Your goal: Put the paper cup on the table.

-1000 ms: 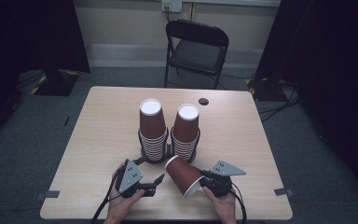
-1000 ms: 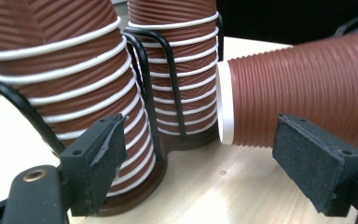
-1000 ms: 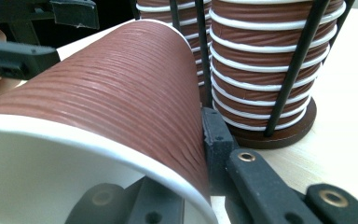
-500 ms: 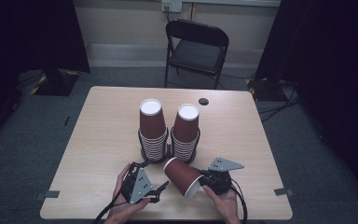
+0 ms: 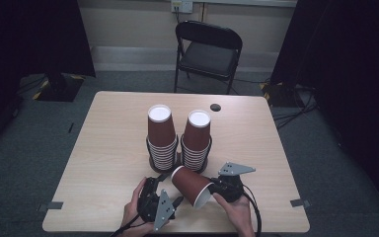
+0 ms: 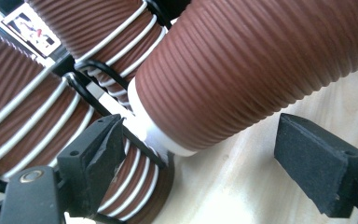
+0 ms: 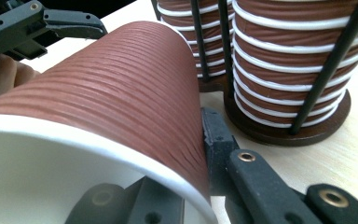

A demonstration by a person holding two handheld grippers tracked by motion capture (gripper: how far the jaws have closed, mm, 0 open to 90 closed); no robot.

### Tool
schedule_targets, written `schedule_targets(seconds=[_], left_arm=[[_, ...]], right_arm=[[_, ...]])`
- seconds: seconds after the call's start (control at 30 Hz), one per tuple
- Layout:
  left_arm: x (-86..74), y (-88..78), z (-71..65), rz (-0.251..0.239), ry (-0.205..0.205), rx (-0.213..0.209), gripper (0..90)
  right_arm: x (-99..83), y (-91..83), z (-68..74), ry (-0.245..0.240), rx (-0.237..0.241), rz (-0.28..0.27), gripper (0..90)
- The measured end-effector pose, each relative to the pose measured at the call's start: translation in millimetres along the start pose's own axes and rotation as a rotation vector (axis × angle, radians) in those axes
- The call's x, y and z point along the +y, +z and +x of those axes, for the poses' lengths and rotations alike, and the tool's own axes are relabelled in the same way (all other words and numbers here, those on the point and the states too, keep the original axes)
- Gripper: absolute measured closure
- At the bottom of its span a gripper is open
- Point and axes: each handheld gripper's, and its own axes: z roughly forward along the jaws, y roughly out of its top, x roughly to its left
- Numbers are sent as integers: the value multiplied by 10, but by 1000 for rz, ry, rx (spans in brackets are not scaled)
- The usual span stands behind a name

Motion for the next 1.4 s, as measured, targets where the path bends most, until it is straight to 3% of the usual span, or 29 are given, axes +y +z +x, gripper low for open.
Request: schedule_targets(seconds=[0.03,0.1,0.27,0.4,0.63,1.4], left_arm=[[0,0,0,0,0,0,156],[9,5,-28,10,40,8,156],[21,7,-67,19,74,30,152],[31,23,-73,13,81,45,95],[68,73,-114,28,135,64,39],[305,199,-188,-46,130,26,40]], right_arm=[[10,0,2,3,3,2,864],[33,10,7,6,9,13,863],[91,77,34,19,20,61,863],[136,101,57,27,28,63,863],[159,160,63,39,47,90,863],[229,329,175,28,93,97,878]])
